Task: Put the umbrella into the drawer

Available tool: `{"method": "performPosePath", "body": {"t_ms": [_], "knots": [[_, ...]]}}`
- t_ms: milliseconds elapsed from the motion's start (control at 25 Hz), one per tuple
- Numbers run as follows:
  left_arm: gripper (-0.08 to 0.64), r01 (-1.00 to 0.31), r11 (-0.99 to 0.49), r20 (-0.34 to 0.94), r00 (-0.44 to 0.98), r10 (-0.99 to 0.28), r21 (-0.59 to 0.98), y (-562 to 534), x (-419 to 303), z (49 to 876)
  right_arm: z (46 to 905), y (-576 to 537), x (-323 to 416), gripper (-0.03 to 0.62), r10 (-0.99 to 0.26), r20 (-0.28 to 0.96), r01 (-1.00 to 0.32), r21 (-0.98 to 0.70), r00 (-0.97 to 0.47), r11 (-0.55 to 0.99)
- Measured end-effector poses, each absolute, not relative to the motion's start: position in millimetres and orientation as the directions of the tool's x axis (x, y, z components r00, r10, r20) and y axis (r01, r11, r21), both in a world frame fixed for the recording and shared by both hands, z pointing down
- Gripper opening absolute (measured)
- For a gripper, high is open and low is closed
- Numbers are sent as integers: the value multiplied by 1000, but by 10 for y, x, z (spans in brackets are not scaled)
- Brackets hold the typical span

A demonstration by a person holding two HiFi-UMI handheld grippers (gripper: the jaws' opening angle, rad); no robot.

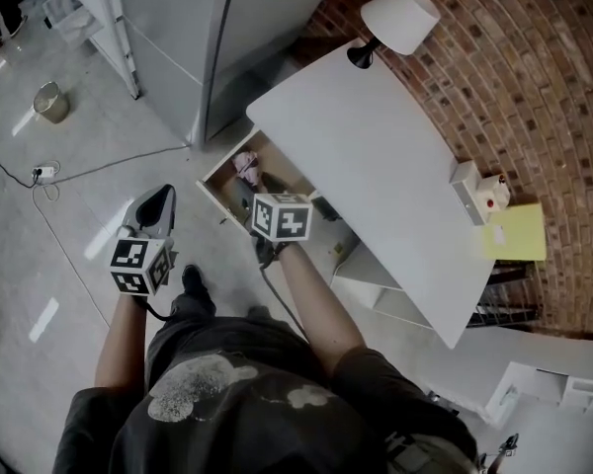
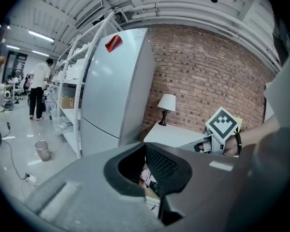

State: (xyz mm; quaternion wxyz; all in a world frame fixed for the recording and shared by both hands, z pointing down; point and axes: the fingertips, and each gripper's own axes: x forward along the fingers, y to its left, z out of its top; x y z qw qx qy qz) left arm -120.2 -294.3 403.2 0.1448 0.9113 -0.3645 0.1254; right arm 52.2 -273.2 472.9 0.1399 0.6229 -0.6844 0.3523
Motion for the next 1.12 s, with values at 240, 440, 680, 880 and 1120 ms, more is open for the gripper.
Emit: {"method": "performPosePath", "body": {"t_ms": [240, 440, 680, 880, 1120], "knots": [[11, -743, -652, 322, 661, -678, 153, -2678, -1092, 3836, 4274, -2567, 520, 107, -789, 569, -963, -247, -233, 106], [11, -772, -623, 305, 627, -717, 126, -2411, -991, 3731, 3959, -2371, 595, 31, -821, 499, -951, -262, -278, 163], [11, -796, -602, 271, 596, -756, 71, -2019, -887, 3523, 3657, -2035, 586, 5, -815, 428, -915, -278, -390, 292], [11, -812, -581, 251, 574, -779, 55, -1629, -796, 3428, 3475, -1641, 586, 5, -803, 387, -890, -252, -453, 381], [11, -836, -546, 252, 540, -803, 54, -1070, -672, 3384, 3284, -1083, 785, 5, -812, 341, -880, -235, -473, 413]]}}
